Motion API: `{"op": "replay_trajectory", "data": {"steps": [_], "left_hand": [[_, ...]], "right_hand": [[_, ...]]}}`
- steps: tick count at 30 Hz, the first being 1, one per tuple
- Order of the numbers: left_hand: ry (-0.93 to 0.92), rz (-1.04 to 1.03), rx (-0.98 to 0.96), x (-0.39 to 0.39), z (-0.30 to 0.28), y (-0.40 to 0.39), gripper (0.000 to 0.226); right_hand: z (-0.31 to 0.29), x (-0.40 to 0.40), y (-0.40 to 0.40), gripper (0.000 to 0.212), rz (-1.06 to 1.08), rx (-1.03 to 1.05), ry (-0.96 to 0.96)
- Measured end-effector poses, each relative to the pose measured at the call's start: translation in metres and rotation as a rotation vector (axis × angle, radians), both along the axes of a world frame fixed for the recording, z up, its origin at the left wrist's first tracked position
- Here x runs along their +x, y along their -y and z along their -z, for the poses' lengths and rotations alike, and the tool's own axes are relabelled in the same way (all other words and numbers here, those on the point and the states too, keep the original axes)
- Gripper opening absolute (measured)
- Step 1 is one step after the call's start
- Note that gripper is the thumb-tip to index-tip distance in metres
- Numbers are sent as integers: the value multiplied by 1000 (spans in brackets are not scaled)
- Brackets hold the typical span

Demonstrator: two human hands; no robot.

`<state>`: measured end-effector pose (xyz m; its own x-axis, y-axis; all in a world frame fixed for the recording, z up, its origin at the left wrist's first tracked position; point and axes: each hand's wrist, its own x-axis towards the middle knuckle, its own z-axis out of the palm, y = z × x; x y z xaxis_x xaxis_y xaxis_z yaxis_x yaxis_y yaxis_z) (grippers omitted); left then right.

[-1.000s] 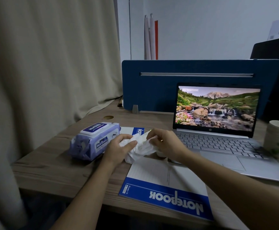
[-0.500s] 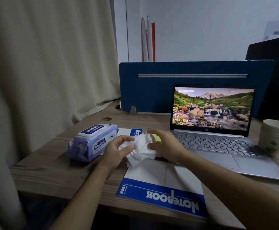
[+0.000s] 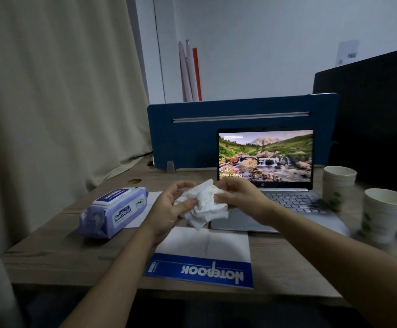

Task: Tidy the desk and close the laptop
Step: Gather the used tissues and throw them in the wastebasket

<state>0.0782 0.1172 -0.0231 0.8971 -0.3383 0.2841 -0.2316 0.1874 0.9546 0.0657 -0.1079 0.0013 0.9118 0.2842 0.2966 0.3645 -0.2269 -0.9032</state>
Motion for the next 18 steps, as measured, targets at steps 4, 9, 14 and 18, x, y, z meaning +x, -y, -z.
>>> {"op": "replay_trajectory", "data": {"steps": [4, 9, 14, 18], "left_hand": [[11, 79, 82, -20, -2, 43, 38], [26, 213, 105, -56, 6, 114, 31], [59, 344, 118, -98, 17, 194, 28], [89, 433, 139, -135, 30, 263, 24]], "right_hand": [[0, -37, 45, 14, 23, 63, -72], [11, -99, 111, 14, 127, 111, -156], [22, -176, 182, 14, 249, 217, -171], [33, -239, 237, 17, 395, 203, -193]]}}
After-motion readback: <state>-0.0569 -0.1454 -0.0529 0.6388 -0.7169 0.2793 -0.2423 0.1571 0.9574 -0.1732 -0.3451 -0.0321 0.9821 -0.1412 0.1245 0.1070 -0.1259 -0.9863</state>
